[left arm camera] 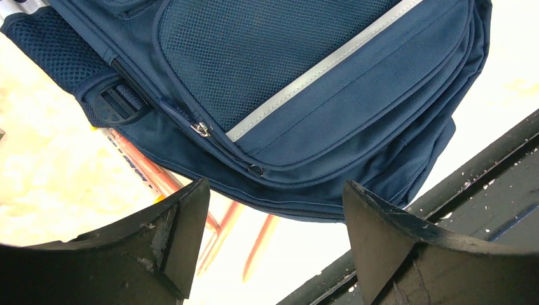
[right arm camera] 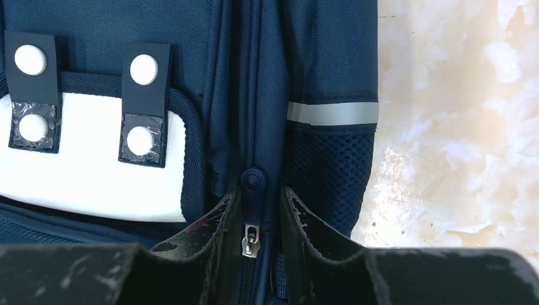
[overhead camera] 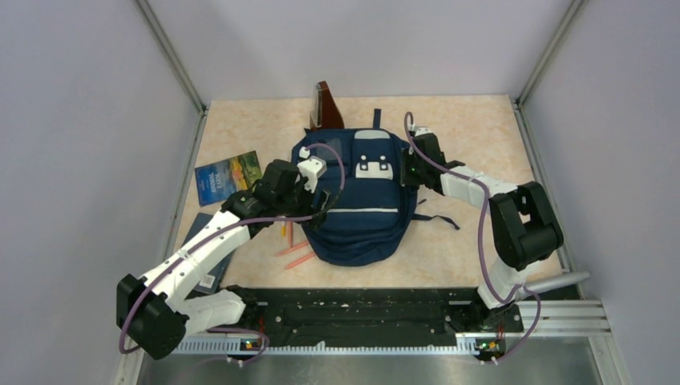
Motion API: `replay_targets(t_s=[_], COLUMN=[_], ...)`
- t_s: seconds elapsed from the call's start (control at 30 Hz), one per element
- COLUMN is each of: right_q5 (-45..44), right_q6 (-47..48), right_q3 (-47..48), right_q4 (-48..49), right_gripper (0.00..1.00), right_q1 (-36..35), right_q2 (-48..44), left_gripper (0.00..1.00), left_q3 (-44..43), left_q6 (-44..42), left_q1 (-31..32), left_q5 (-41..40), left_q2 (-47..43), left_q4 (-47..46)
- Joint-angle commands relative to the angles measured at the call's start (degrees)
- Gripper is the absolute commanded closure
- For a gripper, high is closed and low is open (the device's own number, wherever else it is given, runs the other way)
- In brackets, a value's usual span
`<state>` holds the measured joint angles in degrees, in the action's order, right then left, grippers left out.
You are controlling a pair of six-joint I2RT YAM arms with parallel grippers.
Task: Pack the student bag
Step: Unzip the student bag at the center of the board.
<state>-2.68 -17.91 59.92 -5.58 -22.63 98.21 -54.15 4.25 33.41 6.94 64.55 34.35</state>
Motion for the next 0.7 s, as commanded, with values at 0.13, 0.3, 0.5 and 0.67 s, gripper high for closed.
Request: replay_targets(t_s=[0.13, 0.3, 0.5, 0.67], right_q5=[-5.57, -5.06, -5.77, -6.38], right_q6=[2.67, 2.53, 2.33, 1.72], right_q3=[1.5, 1.53, 0.33, -1.92], right_q4=[1.06, 1.12, 0.79, 0.78], right_gripper=[0.8, 0.91, 0.91, 0.92], right_q1=[-0.14, -0.2, -0.49, -0.51], right_q2=[-2.44, -2.45, -5.18, -8.39], left_gripper=[0.19, 0.19, 0.23, 0.24], left_q3=[-0.17, -0.08, -0.09, 0.41], left_q6=[-0.79, -0.86, -0.59, 1.89], left_q1=[-0.09, -0.03, 0.06, 2.17], left_q5=[1.93, 2.33, 3.28, 2.35], left_q2=[0.13, 0.09, 0.07, -0.66], left_q4=[-1.0, -0.98, -1.15, -3.59])
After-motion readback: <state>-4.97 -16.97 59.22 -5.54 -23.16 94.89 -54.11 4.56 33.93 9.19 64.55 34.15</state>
